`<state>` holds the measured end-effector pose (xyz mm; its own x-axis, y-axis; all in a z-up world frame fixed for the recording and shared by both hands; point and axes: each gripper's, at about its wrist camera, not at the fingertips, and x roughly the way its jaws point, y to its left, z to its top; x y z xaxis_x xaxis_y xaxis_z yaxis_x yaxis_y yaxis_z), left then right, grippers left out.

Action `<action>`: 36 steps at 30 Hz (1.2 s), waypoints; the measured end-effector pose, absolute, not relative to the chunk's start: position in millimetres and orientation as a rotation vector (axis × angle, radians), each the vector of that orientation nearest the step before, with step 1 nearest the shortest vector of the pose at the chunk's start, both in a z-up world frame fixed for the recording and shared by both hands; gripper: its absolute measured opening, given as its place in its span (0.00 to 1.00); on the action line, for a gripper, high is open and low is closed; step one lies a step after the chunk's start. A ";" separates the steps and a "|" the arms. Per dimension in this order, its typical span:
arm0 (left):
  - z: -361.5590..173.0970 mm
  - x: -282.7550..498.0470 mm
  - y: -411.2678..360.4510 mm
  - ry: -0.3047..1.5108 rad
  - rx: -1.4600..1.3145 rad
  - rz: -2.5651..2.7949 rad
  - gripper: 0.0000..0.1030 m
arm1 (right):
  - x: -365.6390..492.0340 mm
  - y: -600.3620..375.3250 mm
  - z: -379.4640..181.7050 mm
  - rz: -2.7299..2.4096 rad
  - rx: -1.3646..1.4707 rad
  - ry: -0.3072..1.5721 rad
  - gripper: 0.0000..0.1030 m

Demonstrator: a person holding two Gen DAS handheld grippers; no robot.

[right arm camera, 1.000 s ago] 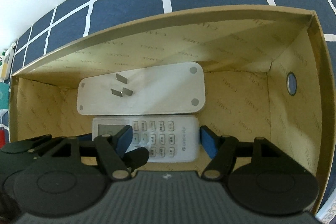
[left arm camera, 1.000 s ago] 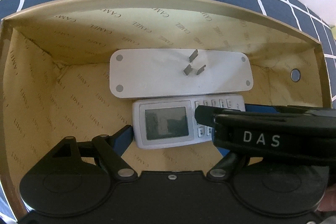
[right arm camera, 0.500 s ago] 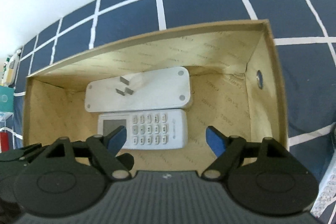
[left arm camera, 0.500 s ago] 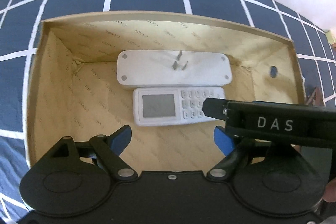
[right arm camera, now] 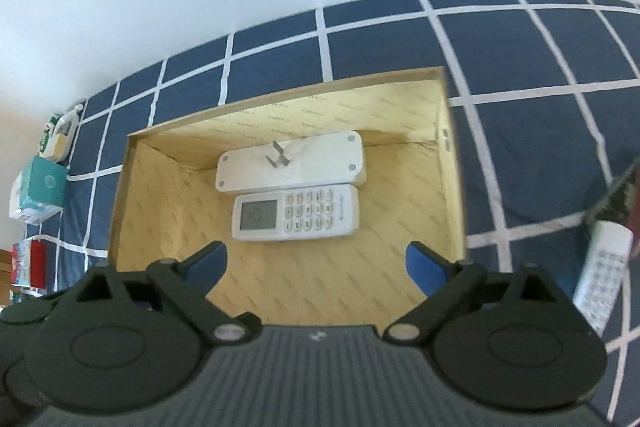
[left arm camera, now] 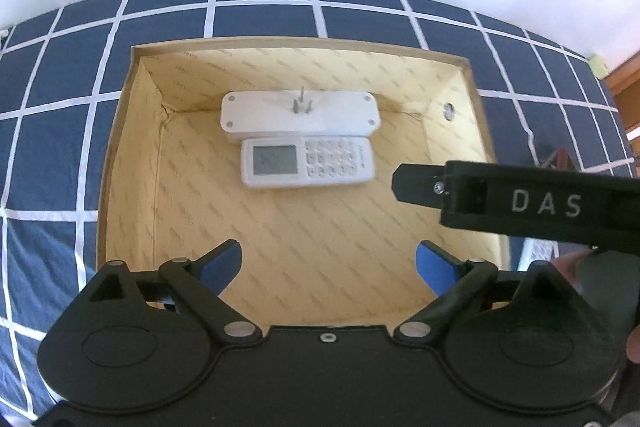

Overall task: Organize objects
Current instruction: 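Lift the right gripper out of the box toward the white TV remote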

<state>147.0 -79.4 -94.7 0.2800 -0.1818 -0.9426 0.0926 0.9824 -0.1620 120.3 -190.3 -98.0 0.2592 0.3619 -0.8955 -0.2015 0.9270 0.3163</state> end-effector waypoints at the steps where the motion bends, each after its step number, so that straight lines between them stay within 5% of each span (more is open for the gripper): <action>1: -91.5 140.7 -82.4 1.271 -0.075 -0.185 0.93 | 115.0 -195.3 -93.6 0.378 0.150 1.245 0.97; 36: -73.3 30.9 -258.4 1.258 0.011 -0.242 1.00 | 23.8 -403.8 -55.1 0.238 0.137 1.166 1.00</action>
<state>30.9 -258.4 -73.3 0.2859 -0.1752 -0.9421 0.1874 0.9744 -0.1244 23.8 -403.8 -55.1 0.3727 0.2557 -0.8920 -0.1141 0.9666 0.2294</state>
